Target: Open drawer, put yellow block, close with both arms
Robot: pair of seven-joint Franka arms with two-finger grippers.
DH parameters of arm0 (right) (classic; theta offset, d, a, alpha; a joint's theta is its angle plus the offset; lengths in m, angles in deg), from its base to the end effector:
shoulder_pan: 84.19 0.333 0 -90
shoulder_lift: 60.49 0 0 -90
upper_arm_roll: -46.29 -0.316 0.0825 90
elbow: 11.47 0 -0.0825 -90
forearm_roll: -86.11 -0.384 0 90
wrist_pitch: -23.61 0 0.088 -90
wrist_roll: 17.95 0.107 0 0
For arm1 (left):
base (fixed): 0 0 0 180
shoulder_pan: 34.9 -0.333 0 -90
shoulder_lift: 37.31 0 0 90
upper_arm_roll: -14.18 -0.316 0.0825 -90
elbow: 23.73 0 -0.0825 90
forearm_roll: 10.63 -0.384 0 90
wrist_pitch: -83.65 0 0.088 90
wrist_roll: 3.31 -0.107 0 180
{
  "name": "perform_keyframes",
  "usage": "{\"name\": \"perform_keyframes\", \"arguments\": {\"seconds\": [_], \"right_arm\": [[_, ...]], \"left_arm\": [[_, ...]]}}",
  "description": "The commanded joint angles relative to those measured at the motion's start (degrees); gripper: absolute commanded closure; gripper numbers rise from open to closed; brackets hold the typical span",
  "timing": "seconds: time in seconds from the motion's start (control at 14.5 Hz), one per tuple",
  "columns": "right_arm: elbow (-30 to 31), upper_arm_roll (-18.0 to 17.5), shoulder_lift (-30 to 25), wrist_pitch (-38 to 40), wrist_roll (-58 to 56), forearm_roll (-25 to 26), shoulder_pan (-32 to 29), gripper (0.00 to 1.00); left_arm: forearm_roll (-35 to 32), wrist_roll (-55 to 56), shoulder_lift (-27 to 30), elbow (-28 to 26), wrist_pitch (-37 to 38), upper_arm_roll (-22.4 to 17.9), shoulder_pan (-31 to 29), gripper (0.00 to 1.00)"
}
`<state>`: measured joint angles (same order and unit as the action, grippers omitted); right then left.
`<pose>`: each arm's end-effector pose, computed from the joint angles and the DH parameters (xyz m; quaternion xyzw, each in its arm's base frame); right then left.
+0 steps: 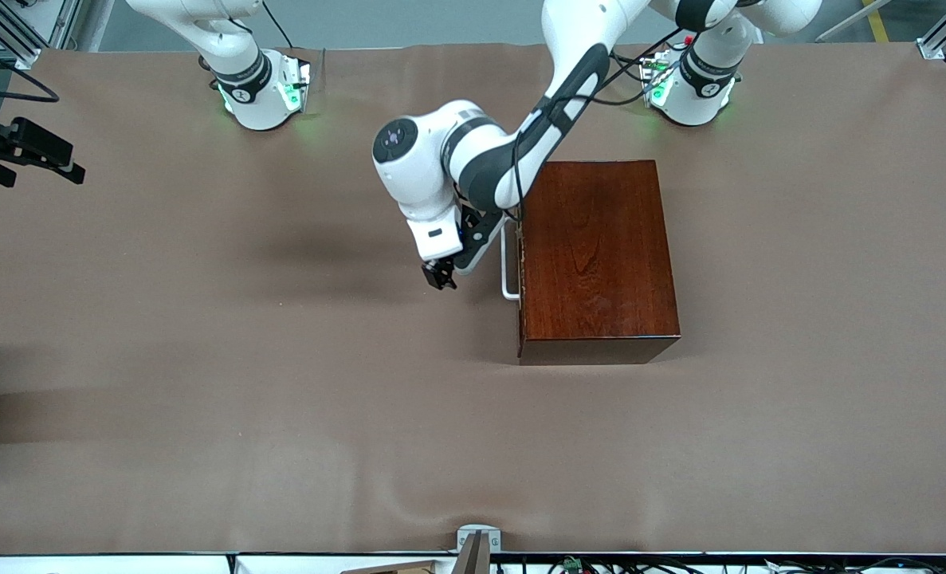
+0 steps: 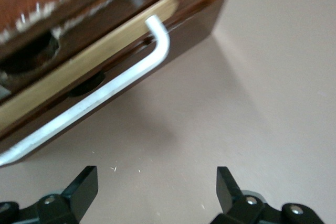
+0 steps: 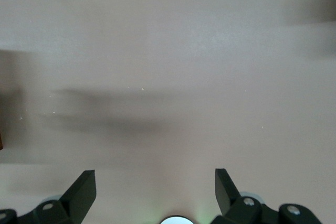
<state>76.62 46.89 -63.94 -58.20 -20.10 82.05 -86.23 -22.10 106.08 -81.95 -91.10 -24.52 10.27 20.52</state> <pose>0.5204 -0.0158 0.6605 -0.9991 0.0001 0.0232 0.0365 0.4666 -0.5859 0.3228 -0.8886 -0.4420 -0.1110 0.0515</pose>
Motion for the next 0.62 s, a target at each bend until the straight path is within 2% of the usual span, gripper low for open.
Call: {"name": "perform_keyframes", "arguments": {"seconds": [0.0,0.21,0.55], "right_arm": [[-0.38,-0.86,-0.68,-0.02,-0.75,1.16,-0.25,0.0],[-0.82,-1.22,-0.59,0.07,-0.75,3.0,0.19,0.0],[-0.73,-1.22,-0.59,0.24,-0.75,4.94,2.12,0.0]], "left_arm": [[-0.14,-11.26,9.36,-5.03,1.55,-0.4,-0.58,0.0],[-0.14,-22.27,18.51,-10.23,2.35,-0.76,-5.31,0.0],[0.83,-38.7,29.85,-18.48,3.05,-0.49,-12.96,0.0]]}}
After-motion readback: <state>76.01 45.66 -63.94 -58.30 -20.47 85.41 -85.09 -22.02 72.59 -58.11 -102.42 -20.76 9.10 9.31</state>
